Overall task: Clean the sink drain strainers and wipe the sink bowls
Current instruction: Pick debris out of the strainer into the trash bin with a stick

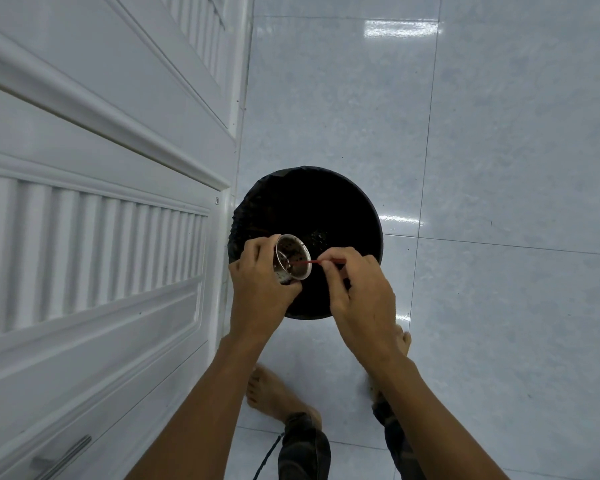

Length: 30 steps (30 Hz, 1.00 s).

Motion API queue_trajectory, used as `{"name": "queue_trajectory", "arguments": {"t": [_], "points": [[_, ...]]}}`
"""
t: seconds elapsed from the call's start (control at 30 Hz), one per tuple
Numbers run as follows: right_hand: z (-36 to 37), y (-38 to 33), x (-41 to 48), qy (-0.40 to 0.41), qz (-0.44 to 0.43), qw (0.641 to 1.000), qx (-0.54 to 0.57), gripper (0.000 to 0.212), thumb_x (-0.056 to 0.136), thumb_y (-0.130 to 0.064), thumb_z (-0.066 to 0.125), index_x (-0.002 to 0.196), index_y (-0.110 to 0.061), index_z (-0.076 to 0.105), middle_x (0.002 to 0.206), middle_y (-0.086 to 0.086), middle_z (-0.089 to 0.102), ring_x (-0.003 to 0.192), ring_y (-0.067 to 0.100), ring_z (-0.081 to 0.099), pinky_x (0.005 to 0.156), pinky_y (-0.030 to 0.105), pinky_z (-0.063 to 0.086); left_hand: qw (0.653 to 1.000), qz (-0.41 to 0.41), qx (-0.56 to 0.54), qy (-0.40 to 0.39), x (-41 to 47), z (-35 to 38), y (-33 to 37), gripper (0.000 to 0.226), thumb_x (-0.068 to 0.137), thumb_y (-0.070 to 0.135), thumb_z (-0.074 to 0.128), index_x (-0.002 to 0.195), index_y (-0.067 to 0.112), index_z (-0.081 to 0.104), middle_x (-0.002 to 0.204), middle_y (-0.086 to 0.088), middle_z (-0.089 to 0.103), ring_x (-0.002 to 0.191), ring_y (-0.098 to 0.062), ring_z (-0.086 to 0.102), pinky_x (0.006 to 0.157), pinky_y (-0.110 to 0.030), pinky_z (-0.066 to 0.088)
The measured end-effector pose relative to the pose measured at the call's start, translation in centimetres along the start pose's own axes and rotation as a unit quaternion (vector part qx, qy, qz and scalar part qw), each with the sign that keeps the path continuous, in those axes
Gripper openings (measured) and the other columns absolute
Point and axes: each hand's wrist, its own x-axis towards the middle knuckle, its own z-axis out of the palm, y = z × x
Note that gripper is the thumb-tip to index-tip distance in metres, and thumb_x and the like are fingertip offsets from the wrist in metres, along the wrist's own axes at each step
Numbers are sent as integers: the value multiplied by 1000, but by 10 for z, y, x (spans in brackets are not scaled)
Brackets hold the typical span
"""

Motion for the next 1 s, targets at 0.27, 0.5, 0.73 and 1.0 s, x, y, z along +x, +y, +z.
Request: {"name": "queue_trajectory", "arguments": {"t": [0.27,0.5,0.73,1.0], "points": [[-2,0,8,68,13,997,-25,17,99,-20,63,114,-17,70,101,0,72,88,14,64,71,18,53,1000,-12,23,16,5,-5,11,77,71,30,88,139,17,55,128,-5,51,117,-23,50,101,-27,32],[-6,-11,-5,44,2,999,8,15,97,-20,65,112,-21,69,99,-6,69,86,7,61,72,13,50,998,-33,50,11,0,-24,22,77,72,39,83,140,17,55,125,-3,49,117,-21,48,104,-33,37],[-16,-8,-5,50,74,995,-49,18,100,-28,58,115,-23,68,95,-2,67,80,6,57,64,6,39,986,-67,139,-62,-10,-36,32,71,76,51,76,137,24,52,128,-1,44,118,-20,44,103,-31,35],[-58,-38,-6,59,60,995,-48,13,100,-31,58,111,-32,65,90,-11,64,76,-3,55,60,7,36,991,-108,63,-52,-20,-65,69,81,74,44,81,139,20,40,136,-2,45,127,-22,47,111,-36,38]]}}
